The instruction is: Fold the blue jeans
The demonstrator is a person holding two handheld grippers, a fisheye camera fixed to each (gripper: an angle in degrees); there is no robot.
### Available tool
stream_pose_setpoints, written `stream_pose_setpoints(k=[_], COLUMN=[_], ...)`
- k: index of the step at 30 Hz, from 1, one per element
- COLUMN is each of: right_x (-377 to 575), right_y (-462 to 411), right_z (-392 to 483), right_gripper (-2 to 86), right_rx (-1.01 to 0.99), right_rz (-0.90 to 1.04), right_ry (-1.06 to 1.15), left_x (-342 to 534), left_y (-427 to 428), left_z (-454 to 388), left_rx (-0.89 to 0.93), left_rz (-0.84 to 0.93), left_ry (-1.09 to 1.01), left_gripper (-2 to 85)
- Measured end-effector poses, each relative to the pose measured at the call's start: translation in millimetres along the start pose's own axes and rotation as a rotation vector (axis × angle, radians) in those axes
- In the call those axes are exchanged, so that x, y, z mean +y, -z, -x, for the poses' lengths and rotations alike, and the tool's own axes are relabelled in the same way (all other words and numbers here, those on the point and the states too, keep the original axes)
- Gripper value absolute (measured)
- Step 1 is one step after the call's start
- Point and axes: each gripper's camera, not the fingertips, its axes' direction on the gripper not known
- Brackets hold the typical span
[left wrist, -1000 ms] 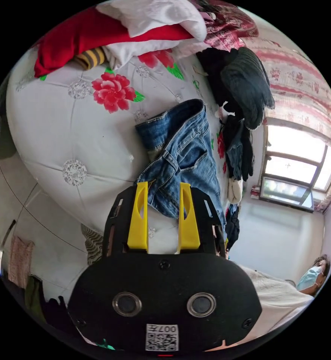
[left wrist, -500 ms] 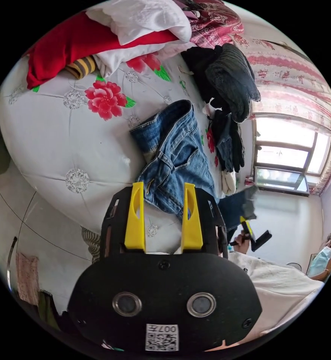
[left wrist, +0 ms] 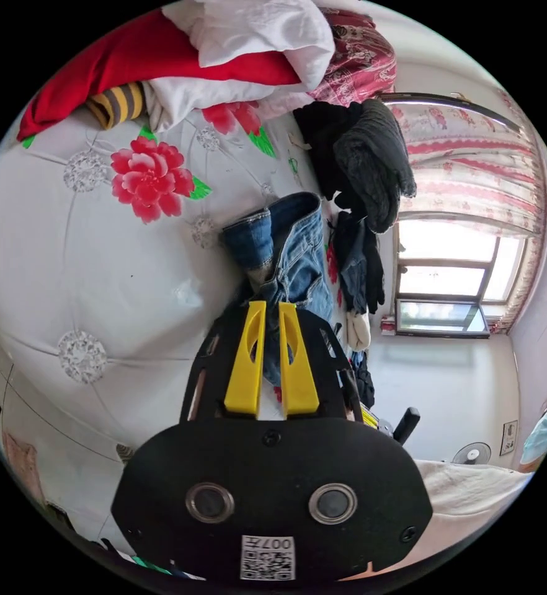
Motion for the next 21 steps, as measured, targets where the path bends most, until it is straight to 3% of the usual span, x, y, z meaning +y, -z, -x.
stream_pose_setpoints(k=[7, 12, 16, 17, 21], right_x=[65.5, 88.3, 83.9, 82.9, 83.9], right_y=[30.0, 22.2, 23.0, 24.4, 38.4], right_z=[-46.6, -55.4, -54.7, -54.4, -52.2], right_gripper=[-0.2, -0.2, -0.3, -0.3, -0.3], right_rx=[-0.204, -0.232, -0.267, -0.270, -0.256], right_rz=[-0.196, -0.199, -0.217, -0.223, -0.282], right_ry=[-0.334, -0.423, -0.437, -0.438, -0.452], left_x=[17.0, 4.0, -9.0, -11.8, -6.3], left_y=[30.3, 21.4, -9.4, -17.5, -15.4], left_z=[9.7, 37.3, 39.7, 36.4, -16.9], left_rx=[-0.045, 0.017, 0.045, 0.053, 0.112], left_rz=[-0.061, -0.034, 0.011, 0.043, 0.010], left_ry=[-0.027, 0.024, 0.025, 0.032, -0.163], left_gripper=[8.7, 15.4, 11.9, 7.2, 4.3])
